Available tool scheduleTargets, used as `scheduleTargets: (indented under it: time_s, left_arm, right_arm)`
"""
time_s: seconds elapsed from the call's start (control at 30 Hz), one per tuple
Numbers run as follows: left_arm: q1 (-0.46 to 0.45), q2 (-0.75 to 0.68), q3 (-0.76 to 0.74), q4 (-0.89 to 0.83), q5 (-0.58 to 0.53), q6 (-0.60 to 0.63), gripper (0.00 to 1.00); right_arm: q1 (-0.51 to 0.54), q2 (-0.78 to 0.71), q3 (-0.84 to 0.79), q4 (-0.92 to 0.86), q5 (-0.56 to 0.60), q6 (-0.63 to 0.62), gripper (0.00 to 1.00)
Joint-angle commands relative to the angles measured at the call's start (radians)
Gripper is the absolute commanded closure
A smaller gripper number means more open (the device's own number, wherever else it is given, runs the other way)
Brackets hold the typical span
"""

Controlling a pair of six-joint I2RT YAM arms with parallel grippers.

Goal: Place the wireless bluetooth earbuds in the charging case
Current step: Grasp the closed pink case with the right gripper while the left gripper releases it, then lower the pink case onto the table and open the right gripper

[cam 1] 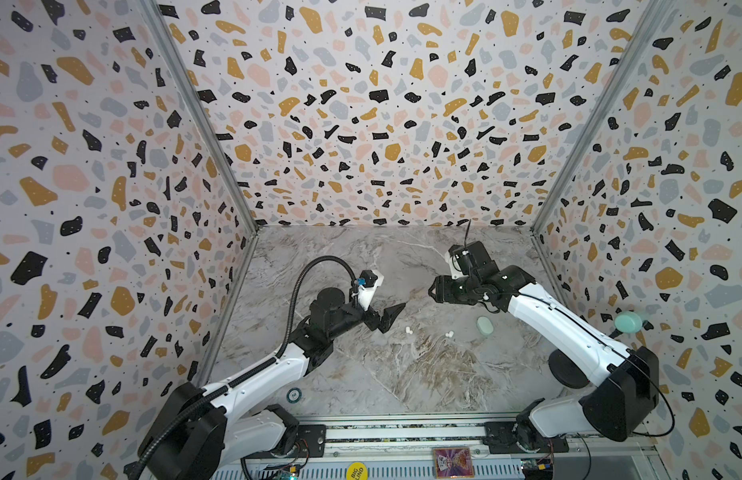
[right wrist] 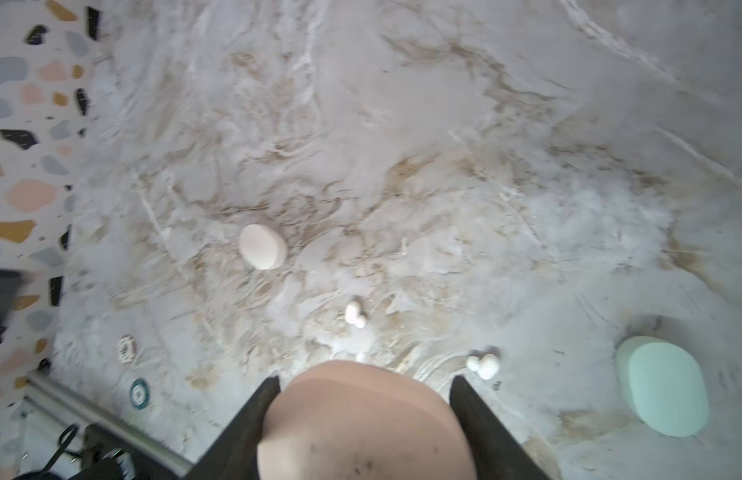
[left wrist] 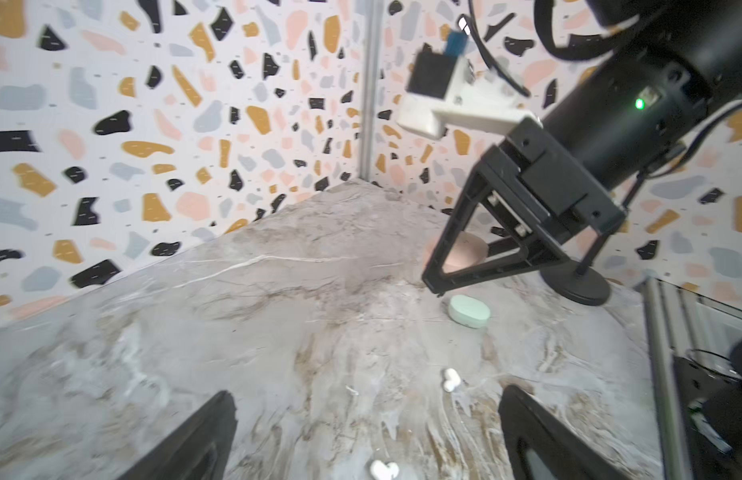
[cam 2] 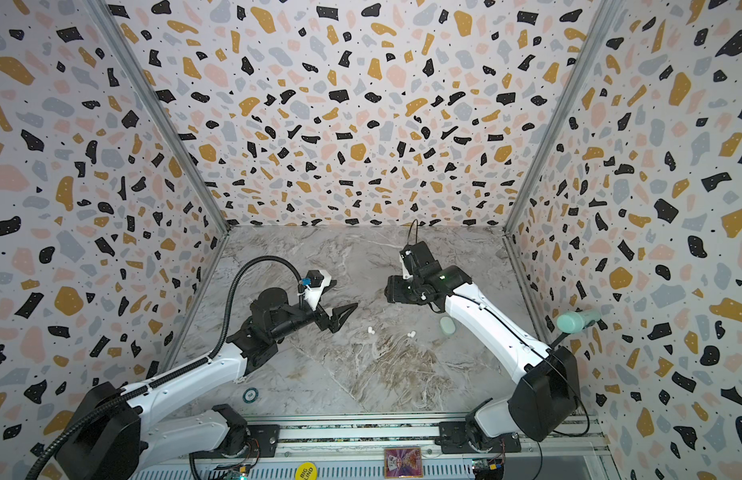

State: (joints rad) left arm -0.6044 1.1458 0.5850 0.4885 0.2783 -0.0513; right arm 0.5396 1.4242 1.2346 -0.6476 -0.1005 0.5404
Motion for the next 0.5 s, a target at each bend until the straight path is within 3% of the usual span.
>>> scheduleTargets:
  time_s: [0.0, 0.17, 0.47]
  left_arm:
    - [0.021, -0.025, -0.020, -0.047, -0.168, -0.033, 0.00]
    - [0.080, -0.012, -0.002, -0.103, -0.186, -0.067, 0.00]
    - [0.105, -0.011, 0.003, -0.122, -0.225, -0.089, 0.00]
  right_arm:
    - [-0.053, 0.021, -0.052, 0.113, 0.028, -0.063, 0.45]
    - [-0.131, 0.103, -0.118, 0.219, 0.048, -0.084, 0.45]
    - [-0.190, 0.244, -0.192, 0.332, 0.095, -0.102, 0.45]
